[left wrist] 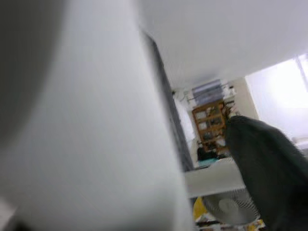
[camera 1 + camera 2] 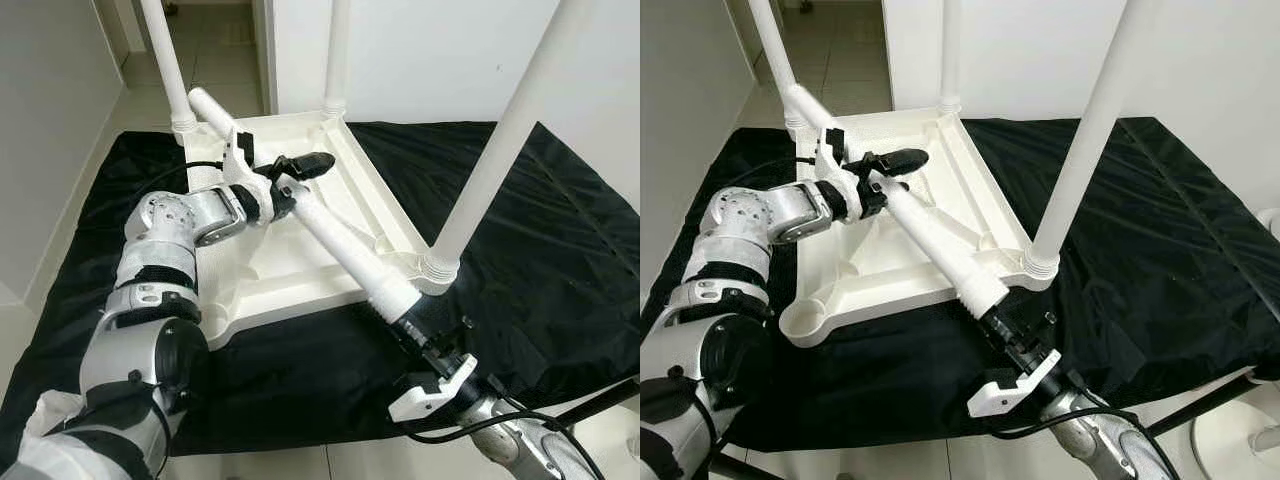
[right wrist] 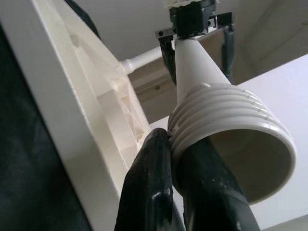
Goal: Building children table
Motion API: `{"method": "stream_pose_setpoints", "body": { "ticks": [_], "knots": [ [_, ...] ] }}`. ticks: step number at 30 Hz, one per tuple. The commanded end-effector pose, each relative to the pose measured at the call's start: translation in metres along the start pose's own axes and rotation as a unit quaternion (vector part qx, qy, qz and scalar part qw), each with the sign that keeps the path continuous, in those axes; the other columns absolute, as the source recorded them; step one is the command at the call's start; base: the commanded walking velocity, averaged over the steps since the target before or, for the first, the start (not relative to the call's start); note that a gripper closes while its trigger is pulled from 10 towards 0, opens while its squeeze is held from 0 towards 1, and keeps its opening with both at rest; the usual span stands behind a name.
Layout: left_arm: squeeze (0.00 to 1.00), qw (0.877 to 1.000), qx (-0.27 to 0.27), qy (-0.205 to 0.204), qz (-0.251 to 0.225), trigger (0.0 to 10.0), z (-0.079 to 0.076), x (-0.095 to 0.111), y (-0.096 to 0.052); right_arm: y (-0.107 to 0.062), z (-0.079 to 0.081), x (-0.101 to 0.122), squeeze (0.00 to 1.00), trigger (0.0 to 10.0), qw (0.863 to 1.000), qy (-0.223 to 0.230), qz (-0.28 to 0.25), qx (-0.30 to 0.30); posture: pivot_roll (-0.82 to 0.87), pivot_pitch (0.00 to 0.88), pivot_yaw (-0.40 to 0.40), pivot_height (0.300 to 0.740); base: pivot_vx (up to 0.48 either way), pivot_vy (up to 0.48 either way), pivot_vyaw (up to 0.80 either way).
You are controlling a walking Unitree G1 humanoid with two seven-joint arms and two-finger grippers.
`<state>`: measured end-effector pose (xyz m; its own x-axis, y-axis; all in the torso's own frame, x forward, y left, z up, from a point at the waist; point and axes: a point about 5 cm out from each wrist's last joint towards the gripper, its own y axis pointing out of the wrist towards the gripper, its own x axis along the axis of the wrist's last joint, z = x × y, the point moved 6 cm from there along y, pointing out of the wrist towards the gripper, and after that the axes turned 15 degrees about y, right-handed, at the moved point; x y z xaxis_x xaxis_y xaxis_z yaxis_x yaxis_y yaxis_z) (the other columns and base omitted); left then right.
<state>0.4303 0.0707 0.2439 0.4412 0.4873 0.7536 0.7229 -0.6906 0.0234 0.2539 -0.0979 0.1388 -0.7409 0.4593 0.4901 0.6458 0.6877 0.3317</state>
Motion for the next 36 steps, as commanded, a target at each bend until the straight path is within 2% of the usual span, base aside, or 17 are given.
{"method": "stream_pose_setpoints", "body": {
  "ticks": [1, 10, 11, 13, 14, 19, 25, 26, 27, 28, 30, 31, 32, 33, 34, 35, 36],
  "knots": [
    [0.00, 1.000, -0.005, -0.004, -0.016, 0.0, -0.004, 0.009, 0.002, -0.001, 0.003, 0.001, 0.00, 10.0, 1.000, -0.005, -0.007, 0.011, -0.06, 0.031, 0.033, 0.740, 0.000, 0.000, 0.00],
    [0.00, 0.998, 0.009, -0.040, -0.053, 0.0, 0.006, 0.024, -0.004, -0.008, 0.000, -0.003, 0.00, 10.0, 1.000, -0.027, -0.002, -0.014, -0.06, 0.033, 0.029, 0.740, 0.000, 0.000, 0.00],
    [0.00, 0.998, 0.013, -0.040, -0.055, 0.0, 0.007, 0.026, -0.004, -0.009, -0.002, -0.003, 0.83, 10.0, 0.999, -0.030, -0.003, -0.021, -0.06, 0.034, 0.030, 0.740, 0.000, 0.000, 0.00],
    [0.00, 0.998, 0.015, -0.040, -0.056, 0.0, 0.008, 0.026, -0.004, -0.010, -0.002, -0.002, 0.83, 10.0, 0.999, -0.032, -0.005, -0.025, -0.06, 0.034, 0.031, 0.740, 0.000, 0.000, 0.00],
    [0.00, 0.997, 0.020, -0.043, -0.056, 0.0, 0.010, 0.027, -0.005, -0.012, -0.003, -0.002, 1.00, 10.0, 0.999, -0.032, -0.005, -0.032, -0.06, 0.034, 0.033, 0.740, 0.000, 0.000, 0.00],
    [0.00, 0.996, 0.025, -0.053, -0.066, 0.0, 0.014, 0.033, -0.006, -0.023, -0.001, -0.001, 1.00, 10.0, 0.998, -0.029, 0.003, -0.055, -0.06, 0.035, 0.040, 0.740, 0.000, 0.000, 0.00],
    [0.00, 0.996, 0.032, -0.050, -0.067, 0.0, 0.018, 0.036, -0.009, -0.040, 0.008, -0.007, 1.00, 10.0, 0.997, -0.007, 0.041, -0.065, -0.07, 0.033, 0.049, 0.740, 0.000, 0.000, 0.00],
    [0.00, 0.996, 0.037, -0.042, -0.065, 3.3, 0.019, 0.036, -0.009, -0.046, 0.004, -0.011, 1.00, 10.0, 0.994, 0.002, 0.061, -0.086, -0.07, 0.034, 0.049, 0.740, 0.000, 0.000, 0.00],
    [0.00, 0.996, 0.037, -0.042, -0.065, 3.3, 0.019, 0.036, -0.009, -0.046, 0.004, -0.011, 1.00, 10.0, 0.994, 0.002, 0.061, -0.086, -0.07, 0.034, 0.049, 0.740, 0.000, 0.000, 0.00],
    [0.00, 0.997, 0.045, -0.031, -0.061, 10.0, 0.021, 0.038, -0.010, -0.057, -0.006, -0.022, 1.00, 10.0, 0.986, 0.023, 0.105, -0.131, -0.07, 0.032, 0.049, 0.740, 0.000, 0.000, 0.00],
    [0.00, 0.997, 0.045, -0.031, -0.061, 10.0, 0.021, 0.038, -0.010, -0.057, -0.006, -0.022, 1.00, 10.0, 0.986, 0.023, 0.105, -0.131, -0.07, 0.032, 0.049, 0.740, 0.000, 0.000, 0.00],
    [0.00, 0.996, 0.046, -0.026, -0.065, 10.0, 0.021, 0.041, -0.011, -0.061, -0.014, -0.027, 0.00, 10.0, 0.978, 0.044, 0.124, -0.161, -0.08, 0.031, 0.050, 0.740, 0.000, 0.000, 0.00],
    [0.00, 0.996, 0.046, -0.026, -0.065, 10.0, 0.021, 0.041, -0.011, -0.061, -0.014, -0.027, 0.00, 10.0, 0.978, 0.044, 0.124, -0.161, -0.08, 0.031, 0.050, 0.740, 0.000, 0.000, 0.00],
    [0.00, 0.996, 0.044, -0.022, -0.072, 10.0, 0.020, 0.046, -0.013, -0.062, -0.024, -0.032, 0.00, 10.0, 0.969, 0.063, 0.139, -0.192, -0.08, 0.029, 0.046, 0.740, 0.000, 0.000, 0.00],
    [0.00, 0.996, 0.044, -0.022, -0.072, 10.0, 0.020, 0.046, -0.013, -0.062, -0.024, -0.032, 0.00, 10.0, 0.969, 0.063, 0.139, -0.192, -0.08, 0.029, 0.046, 0.740, 0.000, 0.000, 0.00],
    [0.00, 0.996, 0.042, -0.013, -0.079, 10.0, 0.018, 0.051, -0.014, -0.063, -0.034, -0.038, 0.00, 10.0, 0.959, 0.082, 0.152, -0.225, -0.08, 0.027, 0.046, 0.740, 0.000, 0.000, 0.00],
    [0.00, 0.996, 0.042, -0.013, -0.079, 10.0, 0.018, 0.051, -0.014, -0.063, -0.034, -0.038, 0.00, 10.0, 0.959, 0.082, 0.152, -0.225, -0.08, 0.027, 0.046, 0.740, 0.000, 0.000, 0.00]
  ]
}}
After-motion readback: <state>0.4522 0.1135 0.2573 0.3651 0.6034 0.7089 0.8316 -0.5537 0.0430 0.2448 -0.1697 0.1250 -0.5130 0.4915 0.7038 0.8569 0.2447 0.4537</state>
